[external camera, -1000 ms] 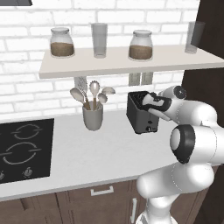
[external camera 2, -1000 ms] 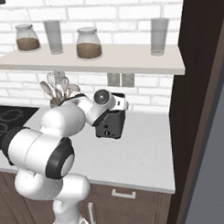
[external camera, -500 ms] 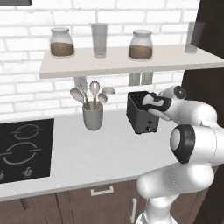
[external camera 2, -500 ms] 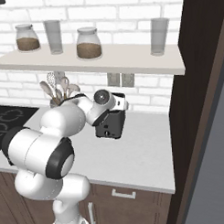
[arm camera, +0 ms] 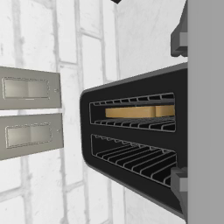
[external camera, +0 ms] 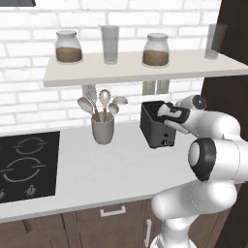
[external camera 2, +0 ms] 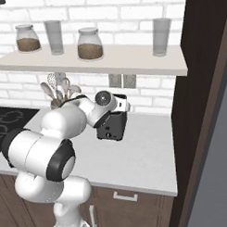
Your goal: Start the toaster. Once the lever pops up, take the bread to the plate on the dining counter.
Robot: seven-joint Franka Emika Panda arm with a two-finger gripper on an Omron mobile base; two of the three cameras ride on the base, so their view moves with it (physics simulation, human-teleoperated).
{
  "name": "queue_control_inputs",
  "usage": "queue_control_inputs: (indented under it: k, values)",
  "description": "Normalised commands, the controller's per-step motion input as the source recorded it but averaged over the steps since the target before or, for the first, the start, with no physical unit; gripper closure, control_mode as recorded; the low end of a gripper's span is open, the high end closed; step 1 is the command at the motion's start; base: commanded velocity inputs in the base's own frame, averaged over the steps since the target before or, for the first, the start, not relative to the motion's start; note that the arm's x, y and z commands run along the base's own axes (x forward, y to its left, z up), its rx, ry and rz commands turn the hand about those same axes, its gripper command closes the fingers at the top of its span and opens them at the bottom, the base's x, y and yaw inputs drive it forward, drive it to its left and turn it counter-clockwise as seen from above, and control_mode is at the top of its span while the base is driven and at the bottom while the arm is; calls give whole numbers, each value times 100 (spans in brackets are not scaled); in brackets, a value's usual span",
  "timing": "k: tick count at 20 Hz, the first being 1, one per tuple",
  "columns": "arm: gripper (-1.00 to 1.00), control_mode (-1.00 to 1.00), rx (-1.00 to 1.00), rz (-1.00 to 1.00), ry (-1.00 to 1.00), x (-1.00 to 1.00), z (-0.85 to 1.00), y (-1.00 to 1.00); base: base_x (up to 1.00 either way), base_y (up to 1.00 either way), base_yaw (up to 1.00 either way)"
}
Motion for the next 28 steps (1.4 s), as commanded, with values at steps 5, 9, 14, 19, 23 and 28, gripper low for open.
queue_control_inputs:
  k: [5,9,14,19,23,28]
  values:
    - [-100,-100,0,0,0,0,0,0,0,0,0]
    - [-100,-100,0,0,0,0,0,0,0,0,0]
    - [-100,-100,0,0,0,0,0,0,0,0,0]
    - [-100,-100,0,0,0,0,0,0,0,0,0]
    - [-100,-100,0,0,0,0,0,0,0,0,0]
    - [-100,-100,0,0,0,0,0,0,0,0,0]
